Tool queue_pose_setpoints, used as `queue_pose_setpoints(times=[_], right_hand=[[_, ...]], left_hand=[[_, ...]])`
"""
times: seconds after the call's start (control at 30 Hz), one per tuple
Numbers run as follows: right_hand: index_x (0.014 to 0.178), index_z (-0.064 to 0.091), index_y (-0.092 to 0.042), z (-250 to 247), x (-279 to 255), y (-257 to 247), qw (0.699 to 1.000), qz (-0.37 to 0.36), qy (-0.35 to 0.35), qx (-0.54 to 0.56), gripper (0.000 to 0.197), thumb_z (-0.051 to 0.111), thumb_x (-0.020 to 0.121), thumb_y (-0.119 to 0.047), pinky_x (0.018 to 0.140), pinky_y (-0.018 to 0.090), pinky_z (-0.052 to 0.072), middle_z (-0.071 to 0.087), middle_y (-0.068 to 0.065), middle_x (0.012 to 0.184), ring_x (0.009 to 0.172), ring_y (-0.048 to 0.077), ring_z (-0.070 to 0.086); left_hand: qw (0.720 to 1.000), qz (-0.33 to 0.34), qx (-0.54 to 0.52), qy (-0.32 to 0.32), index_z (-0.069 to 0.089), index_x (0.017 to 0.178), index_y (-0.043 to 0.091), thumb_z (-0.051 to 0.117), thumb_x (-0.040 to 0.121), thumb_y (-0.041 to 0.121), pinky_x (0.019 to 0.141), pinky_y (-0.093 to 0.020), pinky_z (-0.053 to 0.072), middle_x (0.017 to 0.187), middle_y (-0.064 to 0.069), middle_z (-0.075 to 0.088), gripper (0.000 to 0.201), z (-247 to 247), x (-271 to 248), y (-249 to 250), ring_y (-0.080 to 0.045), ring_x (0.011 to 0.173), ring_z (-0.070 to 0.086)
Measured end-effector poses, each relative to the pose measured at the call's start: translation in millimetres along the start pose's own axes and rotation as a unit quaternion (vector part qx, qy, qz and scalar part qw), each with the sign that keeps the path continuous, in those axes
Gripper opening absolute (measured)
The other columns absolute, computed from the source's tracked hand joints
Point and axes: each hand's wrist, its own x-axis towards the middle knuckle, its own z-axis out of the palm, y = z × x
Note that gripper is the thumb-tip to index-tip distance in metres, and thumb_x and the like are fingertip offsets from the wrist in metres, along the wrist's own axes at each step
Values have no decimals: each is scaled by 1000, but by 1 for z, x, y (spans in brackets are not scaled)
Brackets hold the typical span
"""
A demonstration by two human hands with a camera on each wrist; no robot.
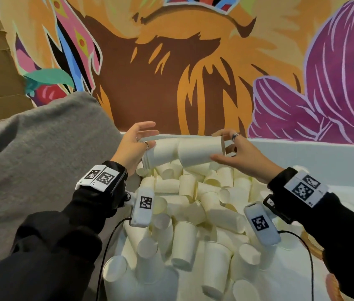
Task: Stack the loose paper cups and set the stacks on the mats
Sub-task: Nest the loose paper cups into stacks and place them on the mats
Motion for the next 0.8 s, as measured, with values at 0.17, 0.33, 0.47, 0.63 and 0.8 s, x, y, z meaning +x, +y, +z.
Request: queue_pose_setpoints(times=[0.17,0.33,0.47,0.63,0.8], right_hand=[[126,44,-25,13,4,-2,997,23,-18,71,46,67,85,-25,84,39,56,49,-1,124,98,26,61],[127,42,-25,22,-4,-6,983,32,-56,170,42,60,90,-19,84,35,55,53,0,125,96,21,66],[136,33,-26,26,-16,-5,984,50,-85,145,43,48,96,-30,75,29,55,48,-2,131,92,17,67],[131,29,-28,15,-50,19,992,85,-65,63,40,47,96,-34,73,35,55,49,-3,126,89,22,65],[127,42,-33,1,-102,48,964,36,-246,-96,42,59,89,-40,75,12,45,56,-15,118,96,5,56]], left_hand=[[1000,2,-18,-22,52,116,29,48,93,-3,99,-36,44,110,8,62,40,9,-6,4,-8,107,54],[997,0,-67,-48,48,124,27,61,89,12,87,-27,49,114,5,62,40,21,-14,11,-9,108,56],[996,10,-48,-71,49,122,31,70,79,2,101,-40,45,113,7,63,56,33,-23,9,-11,113,55],[996,6,-57,-65,52,117,34,63,82,-7,105,-50,41,115,6,62,55,43,-31,6,-16,119,52],[997,-1,-53,-59,54,112,38,59,82,-13,103,-49,43,117,5,60,60,59,-44,3,-19,120,51]])
